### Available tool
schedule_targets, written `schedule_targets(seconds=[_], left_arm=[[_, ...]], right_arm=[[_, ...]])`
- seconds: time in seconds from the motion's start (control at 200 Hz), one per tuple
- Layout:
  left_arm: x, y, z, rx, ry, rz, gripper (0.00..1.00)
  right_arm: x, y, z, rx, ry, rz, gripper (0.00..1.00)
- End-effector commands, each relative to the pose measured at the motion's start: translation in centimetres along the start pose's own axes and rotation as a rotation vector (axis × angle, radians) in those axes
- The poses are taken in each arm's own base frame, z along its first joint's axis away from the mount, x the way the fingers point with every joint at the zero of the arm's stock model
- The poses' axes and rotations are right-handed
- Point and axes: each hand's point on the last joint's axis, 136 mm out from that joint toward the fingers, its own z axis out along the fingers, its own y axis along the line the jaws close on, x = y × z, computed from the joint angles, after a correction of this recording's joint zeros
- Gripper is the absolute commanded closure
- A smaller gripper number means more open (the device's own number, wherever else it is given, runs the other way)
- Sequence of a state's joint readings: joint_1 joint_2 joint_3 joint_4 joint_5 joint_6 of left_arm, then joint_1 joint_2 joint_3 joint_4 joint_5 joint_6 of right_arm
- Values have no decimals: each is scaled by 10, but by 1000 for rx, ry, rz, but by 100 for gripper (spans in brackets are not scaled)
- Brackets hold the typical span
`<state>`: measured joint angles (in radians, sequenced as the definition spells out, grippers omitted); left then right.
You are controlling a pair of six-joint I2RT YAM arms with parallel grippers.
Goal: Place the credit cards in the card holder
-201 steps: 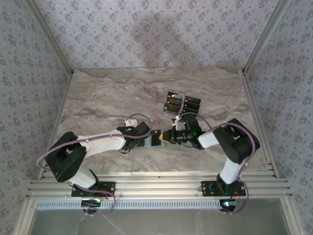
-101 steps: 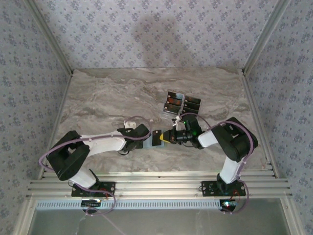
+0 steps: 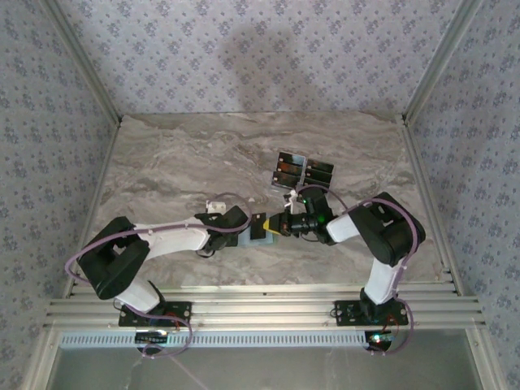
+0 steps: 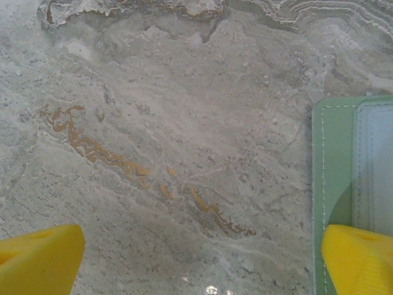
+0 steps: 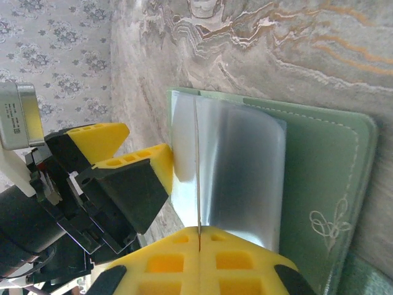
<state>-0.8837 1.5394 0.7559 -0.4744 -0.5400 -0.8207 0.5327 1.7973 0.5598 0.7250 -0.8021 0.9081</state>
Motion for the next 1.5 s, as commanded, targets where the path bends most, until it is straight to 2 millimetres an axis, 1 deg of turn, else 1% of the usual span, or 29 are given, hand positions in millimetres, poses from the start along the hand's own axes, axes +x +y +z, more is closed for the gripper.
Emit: schedule_targets(seconds=[0.0,0.23,0.53,0.909,1.079,1.494], left_arm=[[9,7,6,-26,24,11,0],[10,8,6,-29,27,11,0],[10,7,6,-27,27,13,0],[10,9,6,-32,28,15,0],[10,9,6,-32,26,15,0],[10,7,6,-29,29,14,0]], right_arm=[[0,4,5,-25,16,-3,100],[4,0,7,-29,20,12,100],[11,0,8,-35,32,19,100],[20,-9,7,-21,43,39,100],[18,-9,9,-26,41,41,100],[16,-3,13,-45,47,32,100]])
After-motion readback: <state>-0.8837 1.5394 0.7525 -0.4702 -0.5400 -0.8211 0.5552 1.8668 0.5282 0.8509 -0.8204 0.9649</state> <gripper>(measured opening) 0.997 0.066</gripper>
